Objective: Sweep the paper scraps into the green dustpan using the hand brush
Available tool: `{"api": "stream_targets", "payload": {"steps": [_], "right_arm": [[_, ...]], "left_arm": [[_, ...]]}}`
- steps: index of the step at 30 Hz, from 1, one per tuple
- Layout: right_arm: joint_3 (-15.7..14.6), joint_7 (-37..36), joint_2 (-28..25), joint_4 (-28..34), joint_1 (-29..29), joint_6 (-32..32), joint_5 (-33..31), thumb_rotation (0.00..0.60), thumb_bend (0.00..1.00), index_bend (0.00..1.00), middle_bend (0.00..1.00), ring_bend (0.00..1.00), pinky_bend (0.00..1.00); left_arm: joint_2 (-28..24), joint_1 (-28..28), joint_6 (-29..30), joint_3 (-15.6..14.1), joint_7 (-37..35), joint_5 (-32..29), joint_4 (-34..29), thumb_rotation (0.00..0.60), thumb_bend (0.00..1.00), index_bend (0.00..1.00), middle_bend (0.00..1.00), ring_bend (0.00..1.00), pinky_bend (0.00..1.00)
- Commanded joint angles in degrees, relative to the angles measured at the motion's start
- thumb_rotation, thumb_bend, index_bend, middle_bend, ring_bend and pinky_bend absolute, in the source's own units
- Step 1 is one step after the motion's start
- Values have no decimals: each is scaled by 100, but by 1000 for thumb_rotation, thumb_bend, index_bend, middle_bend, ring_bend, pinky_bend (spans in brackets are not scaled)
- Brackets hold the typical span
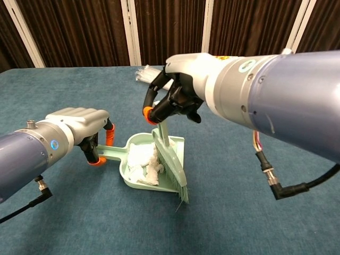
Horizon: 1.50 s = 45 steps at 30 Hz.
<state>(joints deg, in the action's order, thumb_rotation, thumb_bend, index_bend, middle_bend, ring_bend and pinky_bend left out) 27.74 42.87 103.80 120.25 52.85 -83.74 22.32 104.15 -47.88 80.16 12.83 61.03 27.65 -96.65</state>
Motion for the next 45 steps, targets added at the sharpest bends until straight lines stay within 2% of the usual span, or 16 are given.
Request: {"api": "stream_targets", "payload": {"steps": [1, 5, 9, 11, 12, 14, 20, 28, 32, 41, 45], "right_arm": [[-56, -46, -62, -36, -33, 35, -24, 600, 562, 860, 978, 1000, 839], [-162, -127, -215, -72, -113, 150, -106, 600, 618, 863, 977, 1000, 839], [-213, -180, -284, -73, -134, 215, -88, 600, 724, 863, 978, 1000, 839], [-236, -195, -320, -63, -140, 237, -93, 600, 825, 863, 976, 986, 838], [-258, -200, -343, -63, -143, 226, -81, 600, 916, 863, 964, 964, 838], [-301, -190, -351, -72, -132, 195, -40, 600, 995, 863, 923, 920, 838], [-340, -162, -396, -40, -99, 186, -110, 600, 1000, 847, 899, 900, 844], [-486, -135, -418, -143, -45, 144, 126, 600, 1000, 723, 849, 900, 926], [-555, -170, -387, -187, -54, 83, 289, 600, 1000, 712, 812, 900, 1000], [-718, -96, -355, -285, -58, -67, 656, 600, 1000, 712, 785, 900, 1000], [-883, -5, -383, -382, -46, -83, 1036, 600, 1000, 712, 785, 901, 1000]], "left_arm": [[-12, 8, -5, -3, -8, 4, 7, 600, 583, 707, 1000, 1000, 1000], [-69, 31, -10, -6, -21, 7, -6, 600, 583, 708, 1000, 1000, 1000], [-100, 39, -10, -10, -20, 15, -25, 600, 583, 708, 1000, 1000, 1000], [-116, 42, -4, -8, -21, 22, -40, 600, 583, 708, 1000, 1000, 1000], [-132, 43, 7, -6, -17, 32, -57, 600, 583, 708, 1000, 1000, 1000], [-149, 45, 16, -7, -10, 36, -78, 600, 583, 708, 1000, 1000, 1000], [-169, 54, 21, -16, -15, 46, -98, 600, 583, 708, 1000, 1000, 1000], [-188, 60, 22, -18, -27, 64, -105, 600, 583, 711, 1000, 1000, 1000], [-198, 66, 12, -19, -41, 65, -102, 600, 584, 710, 1000, 1000, 1000], [-222, 76, 4, -26, -59, 79, -124, 600, 585, 709, 1000, 1000, 1000], [-240, 80, 5, -28, -58, 77, -138, 600, 585, 709, 1000, 1000, 1000]]}}
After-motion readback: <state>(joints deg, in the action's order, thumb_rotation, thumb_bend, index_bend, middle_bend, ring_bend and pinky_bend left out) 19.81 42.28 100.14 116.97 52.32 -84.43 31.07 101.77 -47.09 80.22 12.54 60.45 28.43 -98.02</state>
